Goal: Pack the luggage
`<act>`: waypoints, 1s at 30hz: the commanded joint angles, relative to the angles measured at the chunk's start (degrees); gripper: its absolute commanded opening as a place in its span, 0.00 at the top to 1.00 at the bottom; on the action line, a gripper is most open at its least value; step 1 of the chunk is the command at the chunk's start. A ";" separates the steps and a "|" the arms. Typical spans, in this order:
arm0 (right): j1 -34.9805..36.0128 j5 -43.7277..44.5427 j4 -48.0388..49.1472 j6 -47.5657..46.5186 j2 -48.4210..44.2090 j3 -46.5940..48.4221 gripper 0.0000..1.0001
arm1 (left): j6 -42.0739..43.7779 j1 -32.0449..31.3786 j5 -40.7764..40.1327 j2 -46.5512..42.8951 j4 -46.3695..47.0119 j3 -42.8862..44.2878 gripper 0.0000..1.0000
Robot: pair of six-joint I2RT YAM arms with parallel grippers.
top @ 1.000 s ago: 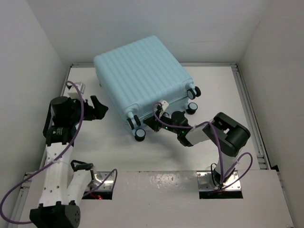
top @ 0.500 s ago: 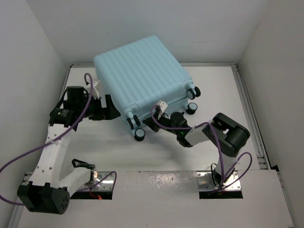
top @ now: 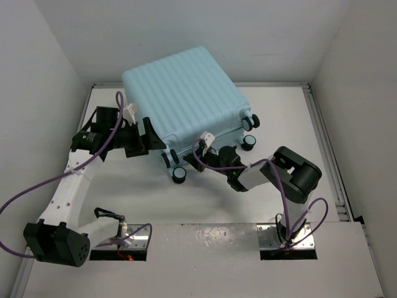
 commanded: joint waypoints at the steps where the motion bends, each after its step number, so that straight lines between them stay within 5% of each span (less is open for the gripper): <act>1: 0.27 3.46 25.76 -1.79 0.19 5.89 1.00 | -3.96 -0.88 0.23 -0.25 1.07 -0.20 0.01; 22: 5.98 12.07 26.12 -9.26 4.41 12.05 1.00 | -7.66 -10.11 -23.13 6.43 4.16 -1.95 0.02; 25: 6.68 15.85 26.12 -11.02 4.58 11.88 1.00 | -7.66 -10.11 -26.22 7.75 3.45 -1.95 0.19; 26: 7.03 16.64 26.12 -11.89 4.33 11.79 1.00 | -7.66 -10.11 -27.01 8.36 2.92 -1.95 0.37; 30: 7.30 19.28 26.12 -13.83 3.88 10.74 1.00 | -8.18 -10.11 -27.72 9.07 2.92 -1.43 0.71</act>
